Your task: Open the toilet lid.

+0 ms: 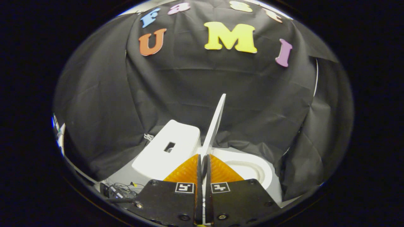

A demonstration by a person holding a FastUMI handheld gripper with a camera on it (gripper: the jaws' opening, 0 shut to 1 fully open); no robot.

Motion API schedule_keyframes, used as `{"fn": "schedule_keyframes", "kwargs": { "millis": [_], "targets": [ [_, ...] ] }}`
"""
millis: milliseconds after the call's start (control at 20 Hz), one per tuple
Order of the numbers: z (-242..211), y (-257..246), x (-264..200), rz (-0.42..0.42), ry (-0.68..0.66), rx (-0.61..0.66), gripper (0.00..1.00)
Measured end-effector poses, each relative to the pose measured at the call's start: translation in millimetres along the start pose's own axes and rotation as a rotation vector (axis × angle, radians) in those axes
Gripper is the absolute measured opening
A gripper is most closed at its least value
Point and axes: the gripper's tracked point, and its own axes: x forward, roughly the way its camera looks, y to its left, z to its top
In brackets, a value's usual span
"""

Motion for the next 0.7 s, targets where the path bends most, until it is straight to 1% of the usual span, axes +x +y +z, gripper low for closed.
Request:
{"fn": "schedule_keyframes", "kwargs": {
  "millis": [150, 450, 650, 700],
  "targets": [
    [6, 29, 8, 0.008, -0.008, -0.045, 0.07],
    [11, 89, 22, 0.060, -0.005, -0.091, 0.07],
    [11, 110, 32, 0.044, -0.017, -0.154, 0.07],
    [11, 103, 33, 0.028, -0.023, -0.168, 0.07]
  ]
}}
